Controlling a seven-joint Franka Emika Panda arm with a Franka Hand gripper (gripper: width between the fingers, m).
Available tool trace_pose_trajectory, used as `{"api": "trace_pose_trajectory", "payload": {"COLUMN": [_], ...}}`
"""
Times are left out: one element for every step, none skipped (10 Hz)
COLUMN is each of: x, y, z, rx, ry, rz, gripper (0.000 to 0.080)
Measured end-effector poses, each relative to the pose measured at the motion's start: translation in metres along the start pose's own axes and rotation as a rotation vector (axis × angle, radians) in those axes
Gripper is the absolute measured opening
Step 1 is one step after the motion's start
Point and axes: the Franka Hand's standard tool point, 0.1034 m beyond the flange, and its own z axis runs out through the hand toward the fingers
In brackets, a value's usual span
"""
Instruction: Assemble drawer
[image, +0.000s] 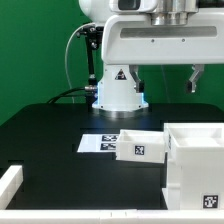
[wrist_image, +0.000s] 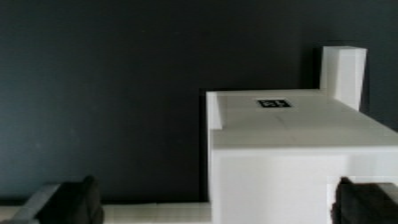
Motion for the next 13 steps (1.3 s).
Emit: {"api": "trace_pose_trajectory", "payload": {"x": [-0.001,-0.001,-0.006,-0.017,-0.032,-0.055,-0.073,-0.084,-0.083,-0.083,-0.083,-0.083,-0.083], "y": [-0.001,-0.001,-0.002,-0.003,-0.01,-0.022,-0.034,-0.048,-0.047,-0.047,-0.047,-0.047,-0.047], "z": [0.001,0.001,0.004,0.008,0.012,0.019,0.03,0.038,0.037,0.038,0.038,0.038,0.038], "rx": [0.0,0.0,0.003,0.002,0.007,0.01,0.008,0.004,0.005,0.005,0.005,0.005,0.005], "ry": [-0.002,-0.002,-0.024,-0.069,-0.092,-0.111,-0.121,-0.118,-0.117,-0.117,-0.117,-0.117,-0.117], "rz": [-0.002,-0.002,0.062,0.129,0.161,0.169,0.18,0.196,0.183,0.184,0.183,0.183,0.183], "gripper": [0.0649,0.0649,0.0649,0.0649,0.0649,0.0649,0.0649,0.0649,0.0649,0.0649,0.0649,0.0649,0.0649]}}
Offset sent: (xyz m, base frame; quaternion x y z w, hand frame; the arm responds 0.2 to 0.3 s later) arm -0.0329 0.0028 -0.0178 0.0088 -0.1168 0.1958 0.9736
